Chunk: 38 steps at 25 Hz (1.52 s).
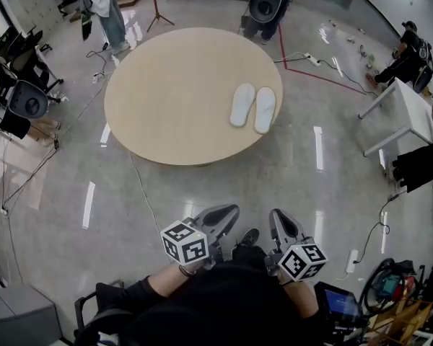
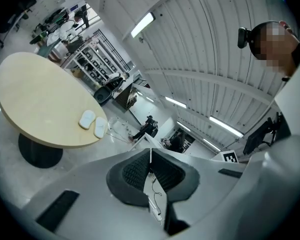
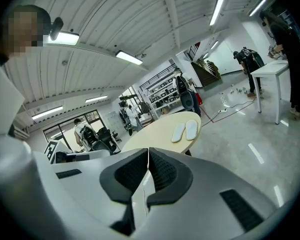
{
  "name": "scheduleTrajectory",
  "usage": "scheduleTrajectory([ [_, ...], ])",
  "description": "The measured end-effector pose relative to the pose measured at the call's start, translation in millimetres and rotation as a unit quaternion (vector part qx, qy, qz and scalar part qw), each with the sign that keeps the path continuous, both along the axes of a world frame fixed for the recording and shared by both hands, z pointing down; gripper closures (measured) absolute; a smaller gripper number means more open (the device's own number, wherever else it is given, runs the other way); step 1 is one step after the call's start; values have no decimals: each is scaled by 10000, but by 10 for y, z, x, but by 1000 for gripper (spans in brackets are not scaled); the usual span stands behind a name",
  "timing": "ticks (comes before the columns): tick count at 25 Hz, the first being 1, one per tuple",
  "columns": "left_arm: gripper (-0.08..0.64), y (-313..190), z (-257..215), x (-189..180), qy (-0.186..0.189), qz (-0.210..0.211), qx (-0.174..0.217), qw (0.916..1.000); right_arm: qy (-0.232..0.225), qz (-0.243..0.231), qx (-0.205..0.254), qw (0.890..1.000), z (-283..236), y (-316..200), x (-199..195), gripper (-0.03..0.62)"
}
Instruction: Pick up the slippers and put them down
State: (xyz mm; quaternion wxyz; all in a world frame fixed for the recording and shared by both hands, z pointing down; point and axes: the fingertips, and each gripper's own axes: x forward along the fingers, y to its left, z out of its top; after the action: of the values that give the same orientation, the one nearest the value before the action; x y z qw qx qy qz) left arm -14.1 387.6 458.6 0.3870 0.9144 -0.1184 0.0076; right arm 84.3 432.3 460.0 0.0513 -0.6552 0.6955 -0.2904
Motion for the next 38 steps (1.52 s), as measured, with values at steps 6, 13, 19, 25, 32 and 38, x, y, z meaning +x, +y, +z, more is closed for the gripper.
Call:
scheduleTrajectory([
  [6,536,-364,137,155,-187,-92,-14,9998,-226,-104,6,9997,156,-413,178,577],
  [13,536,-839,117,442,-408,-488,181,9978,-400,-459,271,9978,135,-982,514,577],
  [19,536,-1342,17,897,-579,-721,308,9952,-572,-506,345,9965,98,-1514,1058,575],
  [25,535,-1668,13,1289,-665,-1053,189,9920,-709,-648,378,9947,104,-1857,1527,575],
  [32,537,-1879,105,1636,-702,-1199,104,9902,-849,-757,315,9930,208,-2137,1875,575],
  [38,535,-2205,219,1757,-909,-1359,-77,9865,-841,-634,108,9944,332,-2429,2101,575],
])
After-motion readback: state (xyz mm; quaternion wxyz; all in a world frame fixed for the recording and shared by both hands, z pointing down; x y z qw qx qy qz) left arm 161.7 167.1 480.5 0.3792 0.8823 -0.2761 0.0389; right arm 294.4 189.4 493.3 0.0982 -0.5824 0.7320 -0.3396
